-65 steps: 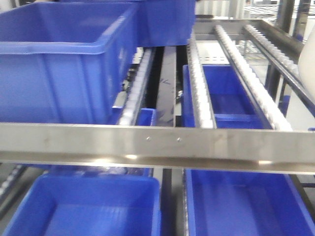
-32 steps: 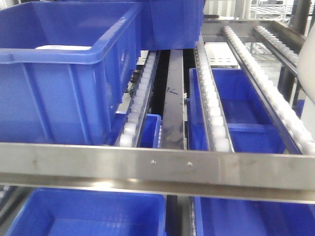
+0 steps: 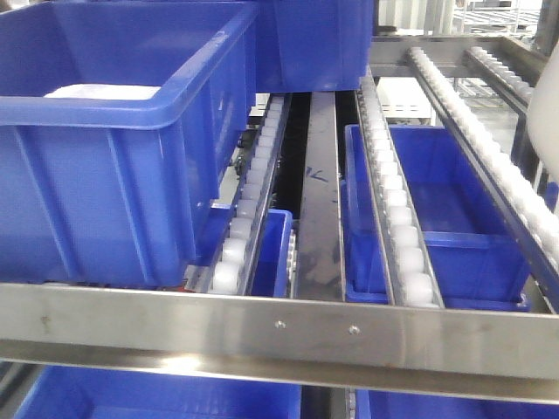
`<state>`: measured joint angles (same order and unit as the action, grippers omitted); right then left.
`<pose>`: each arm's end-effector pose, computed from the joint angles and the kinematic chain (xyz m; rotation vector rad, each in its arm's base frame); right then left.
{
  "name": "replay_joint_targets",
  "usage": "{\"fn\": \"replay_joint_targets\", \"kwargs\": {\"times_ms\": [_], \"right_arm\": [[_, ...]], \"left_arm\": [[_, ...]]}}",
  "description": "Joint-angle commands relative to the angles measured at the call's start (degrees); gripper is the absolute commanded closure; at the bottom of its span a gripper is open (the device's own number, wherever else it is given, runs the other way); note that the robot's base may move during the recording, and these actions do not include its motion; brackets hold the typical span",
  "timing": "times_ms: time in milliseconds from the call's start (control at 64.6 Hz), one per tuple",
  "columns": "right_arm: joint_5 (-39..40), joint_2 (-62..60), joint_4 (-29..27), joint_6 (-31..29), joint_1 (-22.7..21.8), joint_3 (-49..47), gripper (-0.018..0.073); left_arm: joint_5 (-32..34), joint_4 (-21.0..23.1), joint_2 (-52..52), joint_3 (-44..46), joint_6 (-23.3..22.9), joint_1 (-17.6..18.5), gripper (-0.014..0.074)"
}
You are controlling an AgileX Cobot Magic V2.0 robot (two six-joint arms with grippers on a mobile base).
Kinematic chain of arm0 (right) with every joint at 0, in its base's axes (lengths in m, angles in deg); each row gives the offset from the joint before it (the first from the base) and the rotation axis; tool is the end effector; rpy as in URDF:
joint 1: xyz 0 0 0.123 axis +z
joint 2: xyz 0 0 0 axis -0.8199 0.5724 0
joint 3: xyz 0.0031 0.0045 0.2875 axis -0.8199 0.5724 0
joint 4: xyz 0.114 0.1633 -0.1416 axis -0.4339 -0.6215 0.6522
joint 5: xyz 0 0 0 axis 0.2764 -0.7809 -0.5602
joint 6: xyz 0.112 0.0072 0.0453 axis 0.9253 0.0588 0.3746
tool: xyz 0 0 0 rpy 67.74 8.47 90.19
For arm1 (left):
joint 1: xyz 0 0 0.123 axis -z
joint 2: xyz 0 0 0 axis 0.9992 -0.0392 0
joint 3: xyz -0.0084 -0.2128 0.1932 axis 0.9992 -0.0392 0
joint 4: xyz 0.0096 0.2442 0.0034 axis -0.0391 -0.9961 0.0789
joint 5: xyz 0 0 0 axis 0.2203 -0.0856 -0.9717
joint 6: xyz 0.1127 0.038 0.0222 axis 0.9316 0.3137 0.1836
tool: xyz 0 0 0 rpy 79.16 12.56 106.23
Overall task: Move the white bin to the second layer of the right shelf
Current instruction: 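Move the held bin with the right gripper over the second shelf layer, then lower the white bin onto the roller shelf and open the right gripper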
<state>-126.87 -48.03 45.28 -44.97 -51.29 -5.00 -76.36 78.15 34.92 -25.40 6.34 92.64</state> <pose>0.1205 0.0118 0.3226 -0.0840 2.1929 0.0741 0.0759 -0.0067 0.2013 0.0859 1.5845 -0.0516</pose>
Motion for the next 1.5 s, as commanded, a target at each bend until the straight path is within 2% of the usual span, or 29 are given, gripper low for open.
{"fn": "replay_joint_targets", "kwargs": {"times_ms": [0, 743, 820, 898, 1006, 1099, 1269, 1486], "right_arm": [[4.7, 0.1, -0.2, -0.2, 0.2, -1.7, 0.0505], [5.7, 0.1, -0.2, -0.1, 0.2, -1.7, 0.0505], [7.0, 0.1, -0.2, 1.8, 0.2, -1.2, 0.0505], [11.5, 1.1, -0.2, 5.1, 0.2, -0.4, 0.0505], [18.1, 5.7, -0.2, 7.4, 0.2, -0.2, 0.0503], [19.9, 10.5, -0.2, 7.8, 0.2, -0.2, 0.0503], [23.6, 21.8, -0.2, 12.5, 0.2, -0.2, 0.0503], [26.8, 31.2, -0.2, 12.5, 0.0, -0.2, 0.0503]], "left_arm": [[4.7, 0.4, 1.1, -1.7, -0.3, 0.2, 0.0512], [4.7, 0.4, 1.1, -1.7, -0.3, 0.2, 0.0512], [4.7, 0.4, 1.1, -1.7, -0.3, 0.2, 0.0512], [4.7, 0.4, 1.1, -1.7, -0.3, 0.2, 0.0512], [4.7, 0.4, 1.1, -1.7, -0.3, 0.2, 0.0512], [4.7, 0.4, 1.1, -1.7, -0.3, 0.2, 0.0512], [4.7, 0.4, 1.1, -1.7, -0.3, 0.2, 0.0512], [4.7, 0.4, 1.1, -1.7, -0.3, 0.2, 0.0512]]}}
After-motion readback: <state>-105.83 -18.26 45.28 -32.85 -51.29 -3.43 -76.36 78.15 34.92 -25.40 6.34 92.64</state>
